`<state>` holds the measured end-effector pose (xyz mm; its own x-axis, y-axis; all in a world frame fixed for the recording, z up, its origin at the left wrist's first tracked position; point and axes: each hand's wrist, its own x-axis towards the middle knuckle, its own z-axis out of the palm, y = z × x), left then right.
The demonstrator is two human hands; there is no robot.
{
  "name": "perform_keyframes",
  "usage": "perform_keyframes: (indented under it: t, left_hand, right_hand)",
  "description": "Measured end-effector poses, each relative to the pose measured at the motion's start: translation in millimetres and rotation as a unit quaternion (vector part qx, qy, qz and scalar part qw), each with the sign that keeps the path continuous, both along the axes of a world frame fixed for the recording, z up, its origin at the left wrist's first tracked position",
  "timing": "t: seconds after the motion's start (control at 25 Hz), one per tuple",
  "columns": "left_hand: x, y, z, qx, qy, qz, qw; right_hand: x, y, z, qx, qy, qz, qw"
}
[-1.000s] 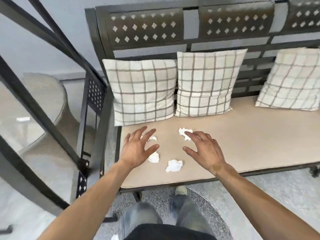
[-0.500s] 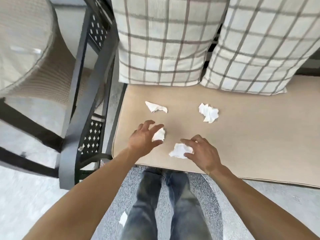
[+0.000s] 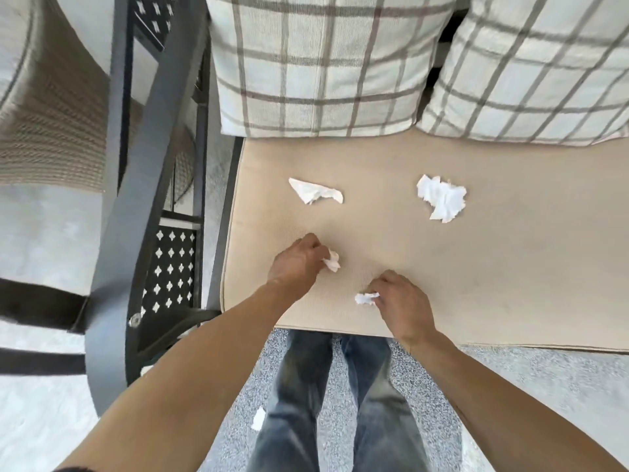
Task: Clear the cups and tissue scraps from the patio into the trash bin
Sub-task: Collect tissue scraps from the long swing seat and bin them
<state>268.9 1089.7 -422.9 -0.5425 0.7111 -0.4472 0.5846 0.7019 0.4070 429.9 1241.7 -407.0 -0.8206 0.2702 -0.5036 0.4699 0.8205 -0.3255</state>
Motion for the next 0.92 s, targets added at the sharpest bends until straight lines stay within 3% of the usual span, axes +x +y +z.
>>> perform_keyframes:
  t: [0.12,0.24,0.4,0.6,0.76,0.92]
  left_hand:
    - [-22,12,11,0.019,-0.025,0.088,0.996]
    - [-58,32,20,0.038,-0.004,0.175,0.984]
    - [-102,62,14,-0.003,-0.037,0.181,0.983]
    - [-111,70,-19,-0.032,-0.086,0.173,0.981]
    - [-105,71,-30,-0.041,-0.019,0.165,0.985]
    - [-100,73,-22,-0.05,0.015,0.157,0.986]
  right_hand:
    - [-15,18,11,-0.043,0.006,-0.069,0.997]
    - [-37,59,21,-0.048,0.071,-0.182,0.98]
    - [-69,128,12,-0.065,0.073,-0.276,0.956]
    - [-87,176,-30,-0.065,0.006,-0.239,0.969]
    - [-91,173,-41,-0.012,0.0,-0.233,0.972]
    - [-83,161,-29,-0.044,0.022,-0.304,0.952]
